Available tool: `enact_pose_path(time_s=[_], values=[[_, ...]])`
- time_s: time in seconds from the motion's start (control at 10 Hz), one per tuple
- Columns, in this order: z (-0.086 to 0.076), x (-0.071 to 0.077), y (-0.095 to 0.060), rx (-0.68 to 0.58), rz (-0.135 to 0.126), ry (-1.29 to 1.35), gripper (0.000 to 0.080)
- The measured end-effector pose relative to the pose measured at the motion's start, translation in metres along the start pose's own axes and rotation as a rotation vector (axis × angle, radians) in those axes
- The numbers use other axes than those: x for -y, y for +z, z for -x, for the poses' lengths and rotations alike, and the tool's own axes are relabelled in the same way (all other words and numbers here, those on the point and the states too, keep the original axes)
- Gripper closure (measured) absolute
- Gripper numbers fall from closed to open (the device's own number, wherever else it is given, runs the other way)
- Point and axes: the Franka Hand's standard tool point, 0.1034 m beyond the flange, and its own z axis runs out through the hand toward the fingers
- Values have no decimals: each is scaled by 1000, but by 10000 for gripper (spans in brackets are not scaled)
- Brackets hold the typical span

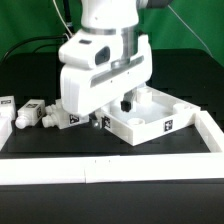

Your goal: Assemble one leg

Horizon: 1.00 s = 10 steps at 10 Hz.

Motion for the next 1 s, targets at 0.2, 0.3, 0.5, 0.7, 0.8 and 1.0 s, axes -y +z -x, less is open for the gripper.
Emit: enact_pose_path(time_s=[0.2, 0.3, 0.5, 0.7, 0.8, 1.0], values=[[2, 3, 14, 12, -18, 1, 150], [2, 4, 15, 12, -18, 1, 150], [2, 4, 18, 7, -13, 0, 150], [2, 4, 18, 7, -13, 0, 394], [2, 4, 18, 7, -13, 0, 530], [2, 4, 18, 7, -14, 0, 707]])
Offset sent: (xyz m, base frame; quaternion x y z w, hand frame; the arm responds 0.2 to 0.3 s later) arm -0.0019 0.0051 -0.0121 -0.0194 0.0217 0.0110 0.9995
